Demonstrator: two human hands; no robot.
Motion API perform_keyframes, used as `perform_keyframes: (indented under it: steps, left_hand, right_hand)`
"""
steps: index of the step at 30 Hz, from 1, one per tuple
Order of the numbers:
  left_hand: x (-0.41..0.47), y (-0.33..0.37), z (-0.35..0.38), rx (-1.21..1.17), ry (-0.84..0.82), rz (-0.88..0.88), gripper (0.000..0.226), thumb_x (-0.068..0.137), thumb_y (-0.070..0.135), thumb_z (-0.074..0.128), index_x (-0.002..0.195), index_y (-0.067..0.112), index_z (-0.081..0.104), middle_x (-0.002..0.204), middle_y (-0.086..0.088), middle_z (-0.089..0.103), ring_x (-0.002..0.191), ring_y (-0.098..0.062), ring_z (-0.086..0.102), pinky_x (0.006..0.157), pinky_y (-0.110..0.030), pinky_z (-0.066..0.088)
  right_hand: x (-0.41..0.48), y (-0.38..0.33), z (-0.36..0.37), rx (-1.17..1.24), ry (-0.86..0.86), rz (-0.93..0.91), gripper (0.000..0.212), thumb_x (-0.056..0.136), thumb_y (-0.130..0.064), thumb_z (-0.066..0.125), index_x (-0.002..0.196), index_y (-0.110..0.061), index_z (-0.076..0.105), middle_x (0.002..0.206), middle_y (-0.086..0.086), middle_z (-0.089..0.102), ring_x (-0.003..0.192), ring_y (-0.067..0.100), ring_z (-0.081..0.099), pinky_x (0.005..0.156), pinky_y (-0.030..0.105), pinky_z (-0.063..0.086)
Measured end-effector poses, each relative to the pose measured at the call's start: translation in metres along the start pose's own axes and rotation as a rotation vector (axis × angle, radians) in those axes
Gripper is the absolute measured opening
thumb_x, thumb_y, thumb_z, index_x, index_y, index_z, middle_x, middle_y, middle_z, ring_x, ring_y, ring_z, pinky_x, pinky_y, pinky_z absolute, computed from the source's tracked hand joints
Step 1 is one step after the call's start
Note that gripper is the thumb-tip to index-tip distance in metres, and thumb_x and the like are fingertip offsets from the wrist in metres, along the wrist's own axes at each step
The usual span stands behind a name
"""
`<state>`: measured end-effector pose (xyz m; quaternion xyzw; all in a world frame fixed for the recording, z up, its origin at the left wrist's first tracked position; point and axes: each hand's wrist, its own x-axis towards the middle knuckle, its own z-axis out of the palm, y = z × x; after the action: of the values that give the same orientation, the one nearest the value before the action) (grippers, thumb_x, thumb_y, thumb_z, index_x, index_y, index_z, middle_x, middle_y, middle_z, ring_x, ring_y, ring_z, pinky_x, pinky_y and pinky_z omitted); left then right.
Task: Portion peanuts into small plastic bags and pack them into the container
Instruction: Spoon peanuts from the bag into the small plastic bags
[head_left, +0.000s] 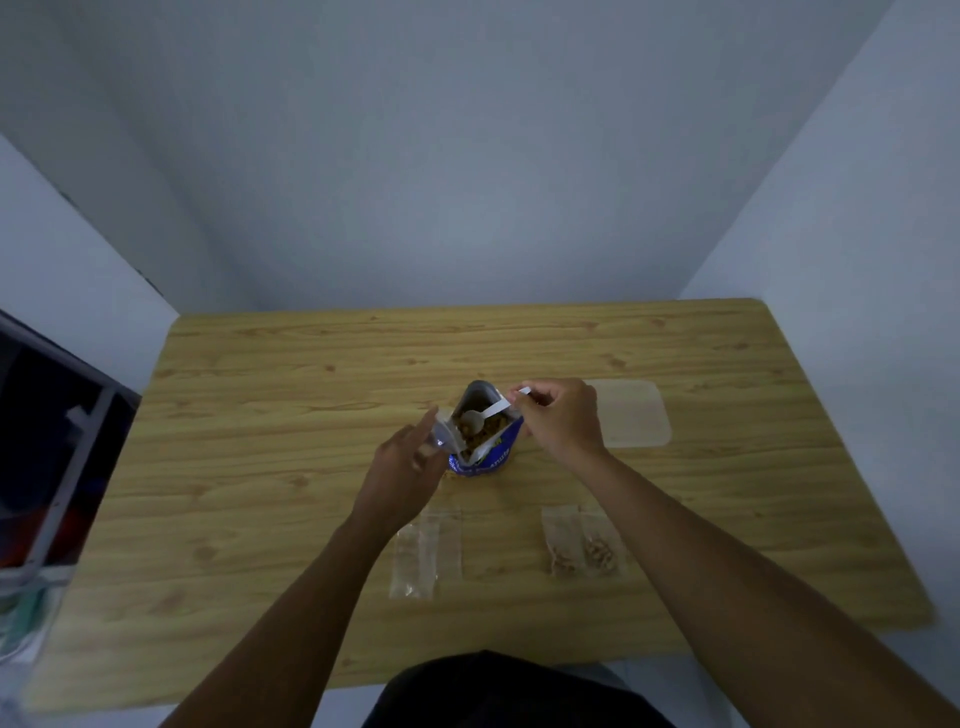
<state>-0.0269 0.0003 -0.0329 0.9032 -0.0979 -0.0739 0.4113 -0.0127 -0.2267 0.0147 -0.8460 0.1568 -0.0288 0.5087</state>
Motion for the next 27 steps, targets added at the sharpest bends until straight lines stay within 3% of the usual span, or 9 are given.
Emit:
perform_keyframes:
  steps: [3, 5, 8, 12, 15, 17, 25, 27]
  left_hand:
    - [-0.001, 0.0, 0.0, -0.007, 0.009, 0.008, 0.061, 0.094, 0.028, 0.062, 0.15, 0.028, 0.037, 0.108, 0.007, 0.065, 0.081, -0.007, 0.063, 0.072, -0.031, 0.057]
    - [-0.001, 0.0, -0.001, -0.008, 0.019, 0.017, 0.06, 0.093, 0.03, 0.064, 0.149, 0.028, 0.04, 0.107, 0.008, 0.066, 0.079, -0.006, 0.063, 0.07, -0.027, 0.055]
    - [-0.002, 0.001, -0.003, -0.027, 0.032, 0.025, 0.057, 0.093, 0.03, 0.065, 0.146, 0.027, 0.044, 0.106, 0.009, 0.067, 0.08, -0.003, 0.062, 0.068, -0.018, 0.049]
    - [-0.004, 0.003, -0.005, -0.05, 0.028, 0.035, 0.055, 0.094, 0.03, 0.064, 0.145, 0.025, 0.046, 0.104, 0.008, 0.069, 0.082, -0.002, 0.064, 0.068, -0.02, 0.05]
    - [-0.005, 0.006, -0.007, -0.07, 0.028, 0.021, 0.054, 0.094, 0.029, 0.063, 0.145, 0.024, 0.046, 0.104, 0.011, 0.069, 0.082, 0.001, 0.064, 0.066, -0.01, 0.046]
    - [-0.005, 0.007, -0.008, -0.082, 0.035, 0.023, 0.053, 0.094, 0.028, 0.064, 0.144, 0.024, 0.047, 0.102, 0.011, 0.068, 0.079, 0.001, 0.064, 0.063, -0.006, 0.043]
    - [-0.002, 0.013, -0.012, -0.1, 0.065, 0.017, 0.05, 0.093, 0.025, 0.064, 0.142, 0.023, 0.049, 0.092, 0.011, 0.066, 0.075, -0.001, 0.063, 0.061, -0.011, 0.048]
    - [0.0, 0.016, -0.012, -0.095, 0.066, 0.019, 0.05, 0.093, 0.025, 0.064, 0.141, 0.024, 0.05, 0.094, 0.01, 0.067, 0.073, -0.002, 0.064, 0.063, -0.018, 0.052]
  right_hand:
    - [-0.006, 0.001, 0.007, -0.062, -0.051, -0.017, 0.009, 0.089, -0.021, 0.077, 0.095, -0.017, 0.082, 0.052, -0.013, 0.068, 0.046, 0.0, 0.063, 0.054, 0.016, 0.051]
    - [-0.011, 0.003, 0.014, -0.075, -0.054, 0.003, 0.008, 0.088, -0.021, 0.078, 0.093, -0.018, 0.083, 0.062, -0.008, 0.073, 0.051, -0.003, 0.064, 0.059, 0.018, 0.053]
    - [-0.015, 0.001, 0.017, -0.013, -0.026, 0.079, 0.006, 0.087, -0.02, 0.077, 0.088, -0.019, 0.082, 0.062, 0.002, 0.074, 0.05, 0.006, 0.067, 0.059, 0.021, 0.057]
    - [-0.01, -0.001, 0.007, 0.086, 0.049, 0.223, 0.008, 0.087, -0.019, 0.075, 0.081, -0.017, 0.08, 0.05, -0.001, 0.067, 0.044, 0.008, 0.062, 0.053, 0.016, 0.051]
    - [-0.009, 0.001, 0.004, 0.197, 0.099, 0.326, 0.01, 0.085, -0.014, 0.076, 0.077, -0.016, 0.079, 0.053, 0.002, 0.068, 0.044, 0.011, 0.058, 0.058, 0.026, 0.055]
    - [-0.009, 0.003, 0.002, 0.259, 0.128, 0.38, 0.005, 0.086, -0.014, 0.077, 0.082, -0.012, 0.08, 0.058, 0.005, 0.068, 0.043, 0.011, 0.057, 0.055, 0.025, 0.055]
    - [-0.007, 0.014, -0.02, 0.436, 0.205, 0.492, 0.012, 0.086, -0.013, 0.078, 0.095, -0.005, 0.078, 0.075, 0.009, 0.074, 0.044, 0.009, 0.054, 0.051, 0.022, 0.052]
    - [-0.006, 0.013, -0.026, 0.493, 0.198, 0.504, 0.009, 0.087, -0.011, 0.077, 0.094, -0.006, 0.077, 0.077, 0.009, 0.076, 0.046, 0.01, 0.054, 0.049, 0.022, 0.05]
